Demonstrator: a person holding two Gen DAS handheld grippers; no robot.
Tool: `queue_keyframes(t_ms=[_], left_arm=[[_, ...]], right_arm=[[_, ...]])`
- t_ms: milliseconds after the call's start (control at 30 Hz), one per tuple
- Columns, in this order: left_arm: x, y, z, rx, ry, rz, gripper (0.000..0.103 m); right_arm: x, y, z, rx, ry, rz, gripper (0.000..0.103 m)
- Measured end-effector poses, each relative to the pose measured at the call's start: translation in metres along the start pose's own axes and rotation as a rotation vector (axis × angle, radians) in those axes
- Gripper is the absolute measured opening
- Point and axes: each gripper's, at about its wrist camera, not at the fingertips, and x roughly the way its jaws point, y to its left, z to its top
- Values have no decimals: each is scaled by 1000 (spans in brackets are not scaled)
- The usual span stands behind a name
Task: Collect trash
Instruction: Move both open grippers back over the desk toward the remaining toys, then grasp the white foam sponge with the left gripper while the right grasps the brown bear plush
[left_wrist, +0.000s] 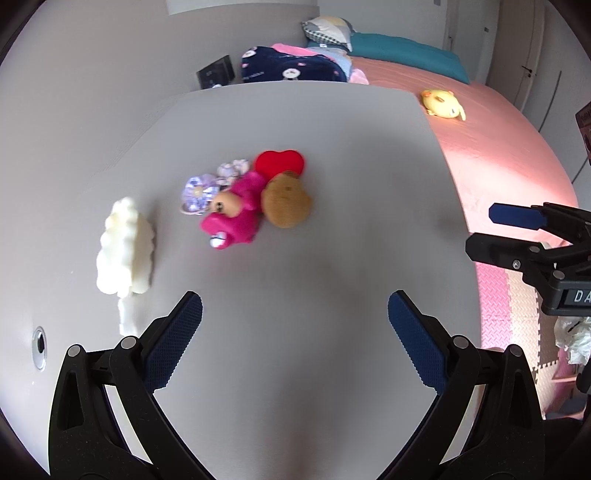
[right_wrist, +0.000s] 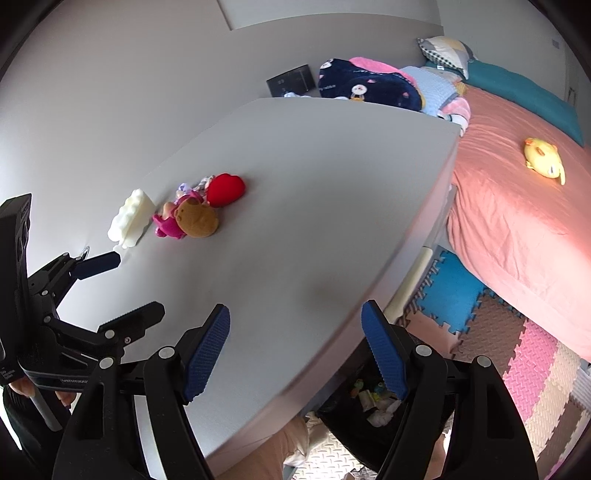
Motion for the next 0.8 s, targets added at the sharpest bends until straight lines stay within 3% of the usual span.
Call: queue_keyframes(t_ms=[800], left_arm=[[12,98,-1,-139,9,87,97]], right_arm=[[67,65,39,-110,67,60,74]])
